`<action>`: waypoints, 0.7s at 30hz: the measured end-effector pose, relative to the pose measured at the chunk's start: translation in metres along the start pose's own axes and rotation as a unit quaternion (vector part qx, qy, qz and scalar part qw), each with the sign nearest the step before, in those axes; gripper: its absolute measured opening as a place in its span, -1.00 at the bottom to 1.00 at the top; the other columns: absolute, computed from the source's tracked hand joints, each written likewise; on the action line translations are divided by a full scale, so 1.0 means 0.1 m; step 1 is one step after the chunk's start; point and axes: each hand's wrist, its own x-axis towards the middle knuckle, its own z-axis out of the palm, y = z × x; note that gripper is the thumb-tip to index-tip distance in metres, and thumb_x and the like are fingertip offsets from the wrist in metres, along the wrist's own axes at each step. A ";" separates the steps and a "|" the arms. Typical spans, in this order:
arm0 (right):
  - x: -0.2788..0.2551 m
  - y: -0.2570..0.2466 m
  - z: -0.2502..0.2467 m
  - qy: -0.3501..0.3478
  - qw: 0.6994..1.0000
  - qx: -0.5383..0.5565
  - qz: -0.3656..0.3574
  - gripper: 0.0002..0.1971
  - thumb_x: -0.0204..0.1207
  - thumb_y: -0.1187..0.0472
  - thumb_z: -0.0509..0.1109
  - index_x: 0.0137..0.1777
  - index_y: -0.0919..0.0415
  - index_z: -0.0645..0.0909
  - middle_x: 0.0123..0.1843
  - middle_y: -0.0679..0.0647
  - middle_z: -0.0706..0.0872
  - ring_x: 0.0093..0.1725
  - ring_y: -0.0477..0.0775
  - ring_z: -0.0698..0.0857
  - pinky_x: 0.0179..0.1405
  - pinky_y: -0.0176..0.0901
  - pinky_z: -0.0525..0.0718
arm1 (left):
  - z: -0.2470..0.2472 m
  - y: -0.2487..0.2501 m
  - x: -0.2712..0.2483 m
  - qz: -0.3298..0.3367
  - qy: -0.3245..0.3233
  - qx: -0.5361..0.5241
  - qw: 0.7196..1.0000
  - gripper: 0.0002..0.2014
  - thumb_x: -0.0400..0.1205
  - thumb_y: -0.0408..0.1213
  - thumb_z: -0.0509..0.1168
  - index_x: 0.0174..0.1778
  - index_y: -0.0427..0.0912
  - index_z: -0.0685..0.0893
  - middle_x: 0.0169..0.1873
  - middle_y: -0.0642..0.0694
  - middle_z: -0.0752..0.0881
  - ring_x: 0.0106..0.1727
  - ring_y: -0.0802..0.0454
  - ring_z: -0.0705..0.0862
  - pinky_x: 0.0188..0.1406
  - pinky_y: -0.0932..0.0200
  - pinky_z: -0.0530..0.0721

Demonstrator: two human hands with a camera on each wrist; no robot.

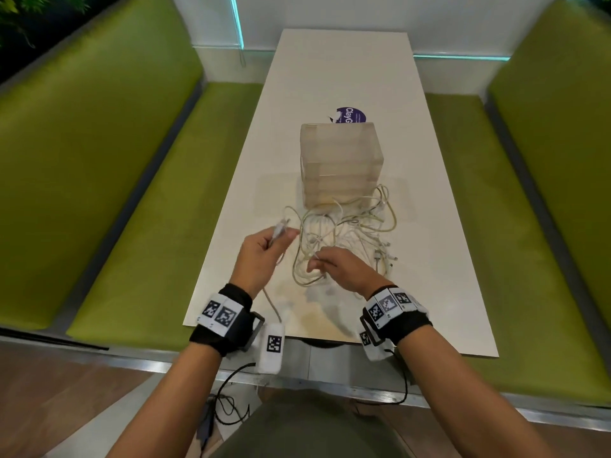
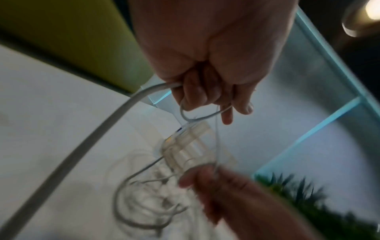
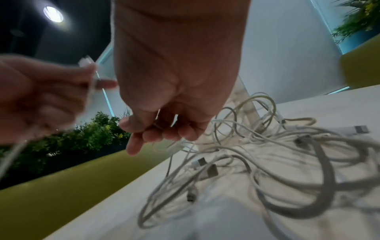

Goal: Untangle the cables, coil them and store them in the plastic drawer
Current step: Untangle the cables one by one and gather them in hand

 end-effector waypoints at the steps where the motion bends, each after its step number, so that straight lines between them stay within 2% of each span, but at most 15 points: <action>1: -0.01 -0.05 -0.01 0.005 1.000 0.001 -0.014 -0.79 0.64 0.31 0.25 -0.09 0.30 0.72 -0.17 -0.01 0.71 -0.22 -0.16 0.58 -0.14 -0.39 0.50 | 0.04 -0.09 0.03 -0.008 -0.024 0.035 0.999 -0.85 0.60 -0.16 0.39 -0.06 -0.13 0.80 -0.38 0.10 0.68 -0.34 0.16 0.59 -0.22 0.24 0.57; 2: -0.02 -0.09 -0.03 0.005 1.000 0.001 -0.026 -0.80 0.63 0.32 0.26 -0.08 0.32 0.72 -0.13 0.11 0.73 -0.18 -0.07 0.59 -0.11 -0.28 0.52 | 0.09 -0.16 0.04 -0.020 -0.052 0.068 0.996 -0.86 0.57 -0.15 0.41 -0.05 -0.11 0.79 -0.26 0.02 0.76 -0.22 0.15 0.67 -0.07 0.18 0.61; 3: -0.03 -0.13 -0.05 0.001 0.999 0.000 -0.035 -0.81 0.62 0.31 0.27 -0.08 0.33 0.72 -0.10 0.20 0.74 -0.15 -0.02 0.60 -0.07 -0.18 0.53 | 0.13 -0.22 0.04 -0.031 -0.078 0.101 0.991 -0.88 0.57 -0.15 0.42 -0.09 -0.09 0.78 -0.24 -0.01 0.79 -0.19 0.15 0.70 -0.04 0.16 0.62; 4: -0.05 -0.17 -0.08 -0.006 0.999 -0.005 -0.037 -0.79 0.62 0.28 0.26 -0.08 0.34 0.71 -0.09 0.23 0.74 -0.13 0.01 0.60 -0.04 -0.11 0.55 | 0.18 -0.24 0.03 -0.037 -0.097 0.124 0.987 -0.89 0.57 -0.15 0.42 -0.17 -0.09 0.77 -0.32 0.02 0.78 -0.27 0.17 0.68 -0.14 0.20 0.61; 6: -0.07 -0.22 -0.11 -0.012 0.999 -0.020 -0.035 -0.75 0.61 0.20 0.23 -0.10 0.32 0.70 -0.10 0.20 0.75 -0.10 0.10 0.65 -0.01 0.01 0.60 | 0.25 -0.23 0.01 -0.047 -0.097 0.101 0.989 -0.79 0.58 -0.20 0.40 -0.30 -0.25 0.72 -0.54 0.11 0.64 -0.50 0.23 0.52 -0.40 0.30 0.45; 8: -0.07 -0.25 -0.12 -0.009 0.999 -0.025 -0.026 -0.76 0.61 0.20 0.23 -0.09 0.31 0.69 -0.07 0.20 0.76 -0.06 0.18 0.69 0.01 0.10 0.63 | 0.32 -0.19 -0.02 -0.075 -0.052 0.006 0.996 -0.81 0.59 -0.32 0.38 -0.23 -0.40 0.70 -0.61 0.11 0.56 -0.61 0.24 0.40 -0.54 0.38 0.36; 10: -0.03 -0.27 -0.09 -0.001 1.000 -0.027 -0.007 -0.78 0.64 0.22 0.23 -0.03 0.31 0.69 -0.01 0.19 0.77 -0.01 0.19 0.70 0.05 0.11 0.63 | 0.35 -0.17 -0.03 -0.096 -0.006 -0.079 0.992 -0.88 0.59 -0.38 0.36 -0.11 -0.38 0.75 -0.59 0.04 0.53 -0.61 0.19 0.32 -0.58 0.35 0.31; 12: 0.02 -0.27 -0.05 0.017 1.000 -0.016 0.014 -0.80 0.64 0.20 0.24 0.03 0.27 0.68 0.01 0.16 0.78 0.01 0.16 0.71 0.06 0.06 0.65 | 0.38 -0.14 -0.04 -0.089 0.009 -0.115 0.989 -0.89 0.61 -0.37 0.34 -0.10 -0.28 0.78 -0.54 -0.08 0.49 -0.58 0.15 0.26 -0.58 0.30 0.27; 15: 0.09 -0.19 -0.02 0.024 0.999 -0.006 0.041 -0.85 0.60 0.21 0.31 -0.03 0.26 0.68 -0.07 0.12 0.73 -0.07 0.12 0.67 -0.01 0.04 0.59 | 0.31 -0.04 -0.06 -0.069 0.011 -0.148 0.987 -0.83 0.64 -0.34 0.31 -0.22 -0.14 0.77 -0.63 0.07 0.36 -0.58 0.13 0.20 -0.56 0.24 0.17; 18: 0.09 -0.03 -0.05 0.046 0.997 -0.003 0.064 -0.84 0.62 0.23 0.29 -0.11 0.26 0.67 -0.18 0.03 0.63 -0.16 0.03 0.57 -0.09 -0.05 0.50 | 0.13 0.09 -0.07 -0.040 0.009 -0.186 0.982 -0.84 0.61 -0.29 0.33 -0.27 -0.16 0.74 -0.61 0.10 0.25 -0.57 0.12 0.15 -0.52 0.17 0.10; 21: 0.11 0.05 -0.10 0.064 0.994 0.002 0.089 -0.81 0.64 0.19 0.27 -0.08 0.23 0.68 -0.16 0.05 0.64 -0.13 0.04 0.58 -0.11 -0.11 0.46 | -0.02 0.18 -0.11 -0.013 0.017 -0.215 0.976 -0.82 0.61 -0.26 0.31 -0.30 -0.16 0.69 -0.61 0.11 0.23 -0.58 0.15 0.14 -0.55 0.25 0.13</action>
